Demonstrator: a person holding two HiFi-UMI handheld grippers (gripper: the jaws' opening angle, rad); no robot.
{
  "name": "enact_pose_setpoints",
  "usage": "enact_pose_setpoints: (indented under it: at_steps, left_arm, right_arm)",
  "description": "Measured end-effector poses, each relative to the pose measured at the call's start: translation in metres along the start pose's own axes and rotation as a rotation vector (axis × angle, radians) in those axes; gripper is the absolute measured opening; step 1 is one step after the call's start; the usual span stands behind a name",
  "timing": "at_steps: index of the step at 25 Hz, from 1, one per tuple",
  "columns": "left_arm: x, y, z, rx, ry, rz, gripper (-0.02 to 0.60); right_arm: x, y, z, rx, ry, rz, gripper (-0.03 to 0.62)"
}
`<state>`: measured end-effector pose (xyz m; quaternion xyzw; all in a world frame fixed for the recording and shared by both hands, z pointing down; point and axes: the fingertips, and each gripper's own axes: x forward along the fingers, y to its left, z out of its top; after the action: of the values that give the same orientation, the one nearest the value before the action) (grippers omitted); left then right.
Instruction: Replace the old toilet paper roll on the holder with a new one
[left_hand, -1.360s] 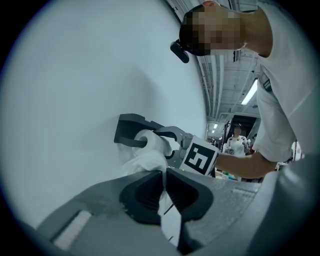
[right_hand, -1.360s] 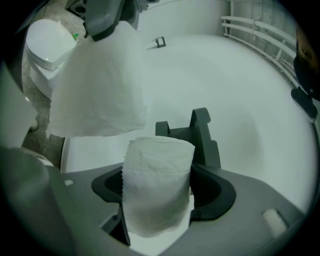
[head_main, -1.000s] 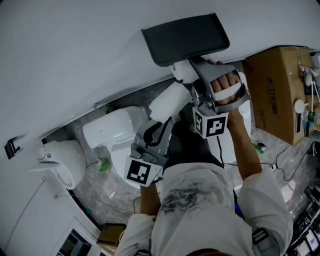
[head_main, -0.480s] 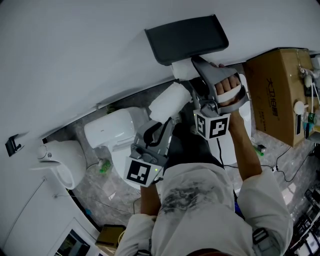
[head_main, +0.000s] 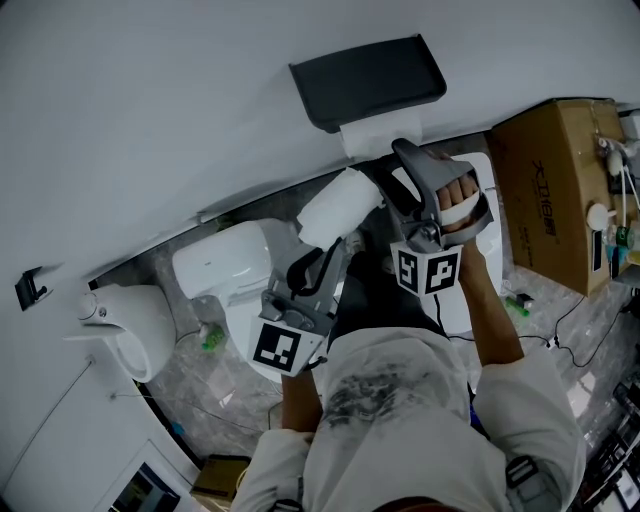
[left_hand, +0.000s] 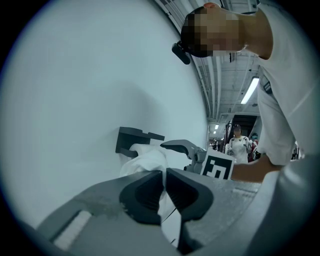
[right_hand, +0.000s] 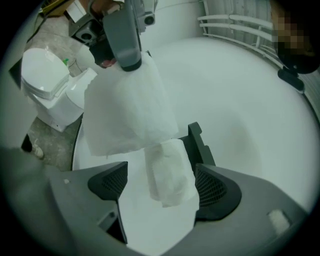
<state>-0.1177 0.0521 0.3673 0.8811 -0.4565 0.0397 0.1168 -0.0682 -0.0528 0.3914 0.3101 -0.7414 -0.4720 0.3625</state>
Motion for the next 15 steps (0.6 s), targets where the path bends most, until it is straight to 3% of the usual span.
enact_pose_setpoints:
  at_steps: [8,15]
  left_arm:
    - [-0.005,-0.010,0.014,0.018,-0.022,0.016,0.018]
    - [-0.008,-0.018,0.028,0.040,-0.033,0.029,0.018]
  right_arm:
    - [-0.037,-0.016,0.007,0.198,-0.058,-0.048,0.251]
    - [-0.065,-0.046,0.011,0.420,-0.114,-0.099,0.157]
